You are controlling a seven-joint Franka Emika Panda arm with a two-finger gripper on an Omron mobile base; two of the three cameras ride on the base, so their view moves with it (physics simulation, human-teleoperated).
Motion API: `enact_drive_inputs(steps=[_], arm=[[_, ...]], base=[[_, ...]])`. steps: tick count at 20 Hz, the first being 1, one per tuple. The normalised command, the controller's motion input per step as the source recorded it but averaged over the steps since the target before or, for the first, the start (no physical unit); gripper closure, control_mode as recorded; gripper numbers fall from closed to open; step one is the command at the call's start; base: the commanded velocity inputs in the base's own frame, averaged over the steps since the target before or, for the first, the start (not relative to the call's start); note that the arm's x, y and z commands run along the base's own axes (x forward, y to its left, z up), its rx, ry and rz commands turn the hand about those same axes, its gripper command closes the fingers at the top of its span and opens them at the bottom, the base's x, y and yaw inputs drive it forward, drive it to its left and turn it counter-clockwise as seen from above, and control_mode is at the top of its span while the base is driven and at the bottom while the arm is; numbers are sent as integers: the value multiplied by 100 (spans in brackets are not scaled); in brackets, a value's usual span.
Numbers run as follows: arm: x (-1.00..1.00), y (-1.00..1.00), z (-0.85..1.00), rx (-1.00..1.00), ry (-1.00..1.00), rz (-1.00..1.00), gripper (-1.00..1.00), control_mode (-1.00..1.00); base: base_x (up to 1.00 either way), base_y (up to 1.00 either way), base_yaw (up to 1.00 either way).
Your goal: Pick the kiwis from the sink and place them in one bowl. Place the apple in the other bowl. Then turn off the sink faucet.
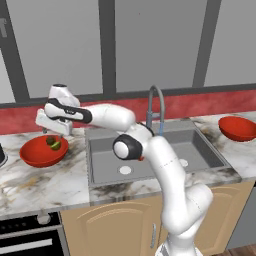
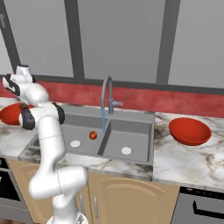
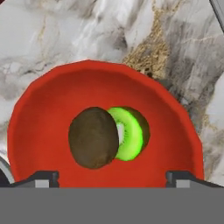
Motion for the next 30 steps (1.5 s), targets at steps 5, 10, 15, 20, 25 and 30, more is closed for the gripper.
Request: enact_drive_inputs(steps=[5, 10, 15, 20, 25, 30], arm=[[-80, -70, 0, 5, -16, -3, -100, -100], [-92, -100, -1, 7, -37, -5, -100, -100], [-86, -100, 0, 9, -41, 0, -100, -100], [-87, -100, 0, 7, -38, 8, -100, -100], [-33, -72, 40, 0, -2, 10, -100, -100], [-3, -39, 87, -9, 7, 14, -100, -100]], base=[[0, 0, 0], [0, 0, 0], [0, 0, 0], [0, 0, 0], [0, 0, 0], [0, 0, 0]])
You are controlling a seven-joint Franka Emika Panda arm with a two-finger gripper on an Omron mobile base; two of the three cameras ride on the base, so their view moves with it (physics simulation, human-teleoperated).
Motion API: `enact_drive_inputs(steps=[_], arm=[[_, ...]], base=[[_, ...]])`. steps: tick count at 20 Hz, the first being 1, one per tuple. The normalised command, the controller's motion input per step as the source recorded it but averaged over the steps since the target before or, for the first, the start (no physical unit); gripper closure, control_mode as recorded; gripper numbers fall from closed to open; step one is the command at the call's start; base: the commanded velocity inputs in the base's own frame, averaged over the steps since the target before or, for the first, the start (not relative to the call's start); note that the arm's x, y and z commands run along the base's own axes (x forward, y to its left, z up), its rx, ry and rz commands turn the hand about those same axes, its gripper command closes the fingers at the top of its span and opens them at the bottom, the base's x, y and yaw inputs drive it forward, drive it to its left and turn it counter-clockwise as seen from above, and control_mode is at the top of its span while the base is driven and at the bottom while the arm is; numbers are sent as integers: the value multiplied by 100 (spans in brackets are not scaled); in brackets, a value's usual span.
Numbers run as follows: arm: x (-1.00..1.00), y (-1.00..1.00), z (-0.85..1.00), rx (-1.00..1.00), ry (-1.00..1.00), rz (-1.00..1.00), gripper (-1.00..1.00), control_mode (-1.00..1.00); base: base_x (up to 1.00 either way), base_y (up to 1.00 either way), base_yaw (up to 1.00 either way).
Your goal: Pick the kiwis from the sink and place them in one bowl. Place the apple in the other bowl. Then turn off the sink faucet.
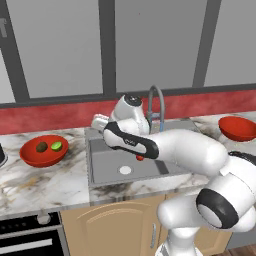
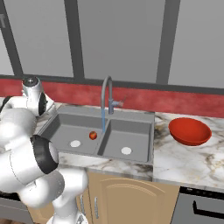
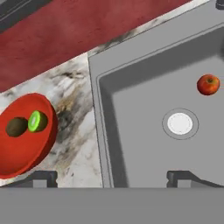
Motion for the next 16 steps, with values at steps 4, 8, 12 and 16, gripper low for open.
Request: enact_drive_inputs(steps=[4, 8, 12, 16], arm=[[-11, -16, 40, -30, 6, 8, -100, -100], [-17, -15, 2, -39, 6, 1, -100, -100], [-17, -47, 0, -21, 8, 0, -100, -100], [-21, -85, -4, -3, 5, 5, -100, -100]], base=[[0, 0, 0], [0, 0, 0], [0, 0, 0], [0, 0, 0]])
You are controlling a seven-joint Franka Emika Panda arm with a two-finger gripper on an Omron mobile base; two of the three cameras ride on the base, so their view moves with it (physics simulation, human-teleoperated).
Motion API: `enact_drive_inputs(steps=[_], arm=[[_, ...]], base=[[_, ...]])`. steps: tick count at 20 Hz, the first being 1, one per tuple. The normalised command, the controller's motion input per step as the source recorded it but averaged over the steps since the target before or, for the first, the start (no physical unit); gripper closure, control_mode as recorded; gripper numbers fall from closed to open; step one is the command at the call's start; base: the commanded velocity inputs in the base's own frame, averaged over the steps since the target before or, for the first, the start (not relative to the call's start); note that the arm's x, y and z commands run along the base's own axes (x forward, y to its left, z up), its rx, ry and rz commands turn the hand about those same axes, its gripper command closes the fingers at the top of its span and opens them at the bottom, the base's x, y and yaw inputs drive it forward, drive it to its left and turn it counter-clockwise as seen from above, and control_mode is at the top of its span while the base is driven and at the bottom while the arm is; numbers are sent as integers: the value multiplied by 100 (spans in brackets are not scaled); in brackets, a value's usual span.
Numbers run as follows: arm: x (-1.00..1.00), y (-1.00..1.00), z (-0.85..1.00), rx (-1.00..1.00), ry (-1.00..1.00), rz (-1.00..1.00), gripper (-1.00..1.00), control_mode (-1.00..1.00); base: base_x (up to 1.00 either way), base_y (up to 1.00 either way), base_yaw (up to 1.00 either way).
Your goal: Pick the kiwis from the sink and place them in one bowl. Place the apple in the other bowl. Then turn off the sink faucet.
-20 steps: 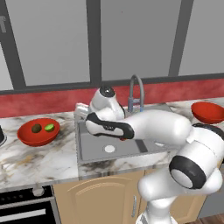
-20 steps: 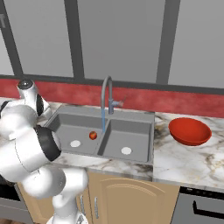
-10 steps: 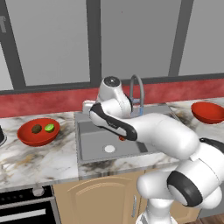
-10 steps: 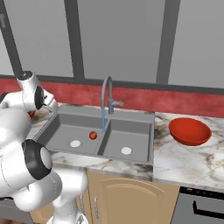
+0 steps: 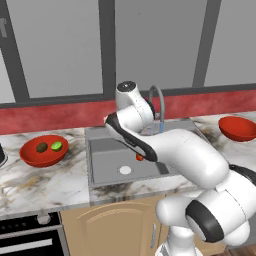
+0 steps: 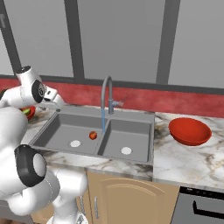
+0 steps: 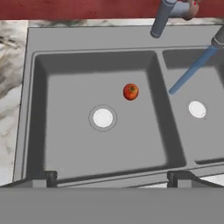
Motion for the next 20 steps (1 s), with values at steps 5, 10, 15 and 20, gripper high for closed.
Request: enact_drive_inputs(steps=[5, 10, 15, 20], arm=[[-18, -82, -45, -1, 0, 1, -100, -100], [1, -31, -46, -6, 11, 3, -100, -100], [17, -5, -44, -4, 17, 3, -100, -100], [18, 0, -48, -12, 13, 2, -100, -100]], base=[[0, 0, 0], [0, 0, 0], [0, 0, 0], [0, 0, 0]])
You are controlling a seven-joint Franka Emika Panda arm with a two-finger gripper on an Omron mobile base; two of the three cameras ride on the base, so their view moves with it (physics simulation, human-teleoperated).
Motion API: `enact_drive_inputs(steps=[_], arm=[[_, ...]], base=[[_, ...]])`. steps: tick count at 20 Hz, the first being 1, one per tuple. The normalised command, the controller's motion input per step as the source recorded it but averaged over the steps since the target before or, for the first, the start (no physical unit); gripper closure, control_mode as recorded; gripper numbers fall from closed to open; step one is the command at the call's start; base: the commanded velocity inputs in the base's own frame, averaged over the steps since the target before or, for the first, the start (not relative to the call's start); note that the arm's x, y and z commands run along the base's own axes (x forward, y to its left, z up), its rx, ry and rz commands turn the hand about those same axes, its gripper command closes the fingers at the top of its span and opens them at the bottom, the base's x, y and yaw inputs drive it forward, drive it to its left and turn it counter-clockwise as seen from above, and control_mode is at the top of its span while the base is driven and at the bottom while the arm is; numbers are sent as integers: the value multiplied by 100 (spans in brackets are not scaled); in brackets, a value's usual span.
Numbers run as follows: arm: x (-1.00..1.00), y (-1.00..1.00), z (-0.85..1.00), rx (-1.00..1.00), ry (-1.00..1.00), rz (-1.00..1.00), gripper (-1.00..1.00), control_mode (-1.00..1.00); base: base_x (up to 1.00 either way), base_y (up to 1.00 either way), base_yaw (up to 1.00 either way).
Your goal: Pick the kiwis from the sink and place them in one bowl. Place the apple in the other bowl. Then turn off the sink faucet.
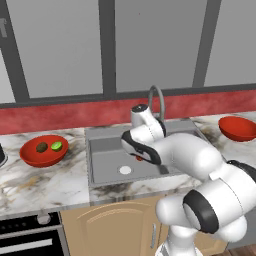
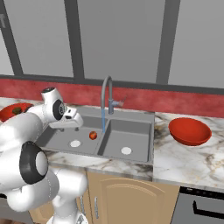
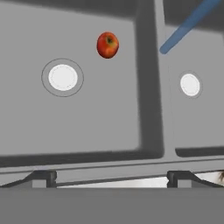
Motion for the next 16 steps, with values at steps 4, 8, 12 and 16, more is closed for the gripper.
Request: enact_drive_inputs(steps=[4, 8, 12, 16], arm=[[8, -3, -31, -10, 4, 0, -100, -100], [17, -33, -6, 0, 0, 0, -100, -100], [19, -41, -15, 1, 0, 0, -100, -100], [19, -8, -35, 0, 2, 0, -100, -100]], base=[[0, 0, 0], [0, 0, 0], [0, 0, 0], [0, 0, 0]])
